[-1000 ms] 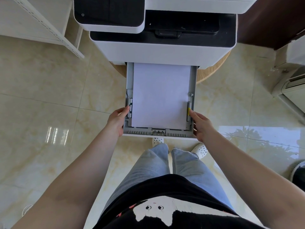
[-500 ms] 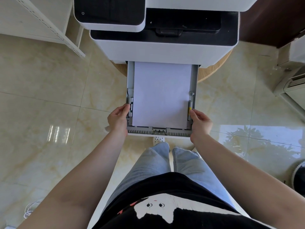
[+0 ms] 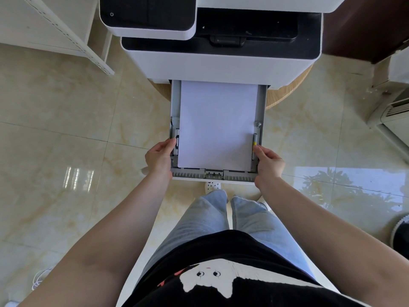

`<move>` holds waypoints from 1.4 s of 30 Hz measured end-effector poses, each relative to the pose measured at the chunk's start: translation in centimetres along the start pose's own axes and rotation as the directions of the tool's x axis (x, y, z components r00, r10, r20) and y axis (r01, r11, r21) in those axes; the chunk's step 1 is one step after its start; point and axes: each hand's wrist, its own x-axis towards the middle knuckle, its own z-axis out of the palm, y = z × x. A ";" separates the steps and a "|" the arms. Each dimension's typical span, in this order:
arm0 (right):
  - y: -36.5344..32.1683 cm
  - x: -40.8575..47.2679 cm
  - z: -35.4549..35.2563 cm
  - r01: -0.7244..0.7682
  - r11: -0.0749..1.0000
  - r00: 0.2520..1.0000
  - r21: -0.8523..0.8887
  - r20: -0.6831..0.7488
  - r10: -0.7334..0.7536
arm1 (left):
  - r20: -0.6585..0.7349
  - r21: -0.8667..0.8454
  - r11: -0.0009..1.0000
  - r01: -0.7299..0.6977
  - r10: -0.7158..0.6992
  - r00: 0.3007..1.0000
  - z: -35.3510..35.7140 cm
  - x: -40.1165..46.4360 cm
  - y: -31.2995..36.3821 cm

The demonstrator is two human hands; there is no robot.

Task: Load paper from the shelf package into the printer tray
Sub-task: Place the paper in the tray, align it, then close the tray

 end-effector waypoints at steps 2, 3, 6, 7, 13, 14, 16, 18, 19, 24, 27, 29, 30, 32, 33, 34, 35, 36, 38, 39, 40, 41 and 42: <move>0.0 0.1 0.0 -0.001 1.000 1.000 -0.013 0.001 0.001 | 0.006 0.004 1.000 -0.010 0.010 1.000 0.0 0.0 0.0; 0.0 0.1 0.0 -0.003 1.000 1.000 -0.018 0.004 0.003 | 0.011 0.009 1.000 -0.016 0.015 1.000 -0.1 0.0 0.0; 0.0 0.1 0.2 0.004 0.999 1.000 -0.038 0.005 -0.004 | 0.027 0.026 0.999 -0.028 0.027 0.999 -0.1 0.0 0.0; 0.0 0.1 0.2 0.011 0.999 1.000 -0.044 0.001 -0.011 | 0.026 0.026 0.999 -0.029 0.028 0.999 0.0 0.0 0.0; 0.0 0.2 -0.2 0.011 0.998 1.000 -0.061 0.018 -0.009 | 0.068 0.049 0.995 -0.091 0.088 0.994 -0.3 -0.2 -0.1; 0.0 0.2 -0.3 0.017 0.997 1.000 -0.070 0.019 -0.016 | 0.074 0.052 0.992 -0.111 0.107 0.991 -0.3 -0.3 -0.2; 0.1 0.2 -0.3 0.032 0.995 0.999 -0.097 0.011 -0.031 | 0.061 0.051 0.989 -0.136 0.133 0.989 -0.2 -0.3 -0.2; 0.1 0.2 -0.1 0.039 0.992 0.999 -0.120 0.000 -0.039 | 0.027 0.066 0.988 -0.137 0.136 0.990 0.0 -0.3 -0.3; 0.1 0.3 -0.1 0.040 0.990 0.999 -0.132 -0.003 -0.041 | 0.009 0.079 0.987 -0.138 0.137 0.990 0.1 -0.3 -0.4; 0.3 0.4 -0.2 0.052 0.984 0.999 -0.168 0.018 -0.050 | 0.025 0.156 0.972 -0.173 0.171 0.985 0.3 -0.1 -0.8; 0.4 0.5 -0.1 0.060 0.978 0.998 -0.201 0.021 -0.057 | 0.025 0.219 0.961 -0.168 0.166 0.986 0.5 0.2 -0.9; 0.5 0.6 -0.1 0.079 0.971 0.997 -0.228 0.025 -0.075 | 0.019 0.264 0.953 -0.146 0.147 0.989 0.6 0.3 -1.0; 0.6 0.7 0.0 0.094 0.963 0.996 -0.254 0.029 -0.090 | 0.018 0.282 0.950 -0.131 0.131 0.991 0.8 0.4 -1.0; 1.0 0.8 0.0 0.140 0.932 0.990 -0.335 0.042 -0.133 | 0.008 0.303 0.948 -0.099 0.101 0.995 1.0 0.6 -1.0; 1.1 1.0 0.1 0.168 0.909 0.986 -0.380 0.051 -0.161 | -0.002 0.313 0.946 -0.091 0.096 0.995 1.2 0.7 -0.9; 1.3 1.1 0.1 0.194 0.886 0.981 -0.422 0.058 -0.187 | -0.011 0.324 0.942 -0.090 0.099 0.995 1.3 0.8 -0.9; 1.4 1.2 0.1 0.213 0.866 0.976 -0.452 0.063 -0.207 | -0.016 0.335 0.938 -0.094 0.105 0.994 1.3 0.8 -0.8; 1.5 1.2 0.1 0.227 0.852 0.973 -0.471 0.069 -0.221 | -0.015 0.342 0.934 -0.098 0.110 0.994 1.3 0.8 -0.9; 1.6 1.2 0.0 0.257 0.827 0.965 -0.500 0.098 -0.242 | 0.002 0.358 0.929 -0.095 0.101 0.995 1.1 0.9 -0.9; 1.7 1.1 -0.1 0.276 0.814 0.961 -0.511 0.119 -0.251 | 0.026 0.380 0.921 -0.088 0.085 0.996 1.0 1.0 -0.7; 1.8 1.0 -0.4 0.289 0.807 0.957 -0.515 0.135 -0.257 | 0.064 0.424 0.901 -0.087 0.066 0.996 0.8 1.0 -0.6; 1.9 0.9 -0.7 0.291 0.813 0.957 -0.505 0.139 -0.256 | 0.113 0.489 0.867 -0.095 0.045 0.993 0.6 1.1 -0.5; 1.8 1.0 -0.9 0.277 0.827 0.961 -0.489 0.131 -0.244 | 0.167 0.561 0.820 -0.111 0.019 0.986 0.4 1.2 -0.4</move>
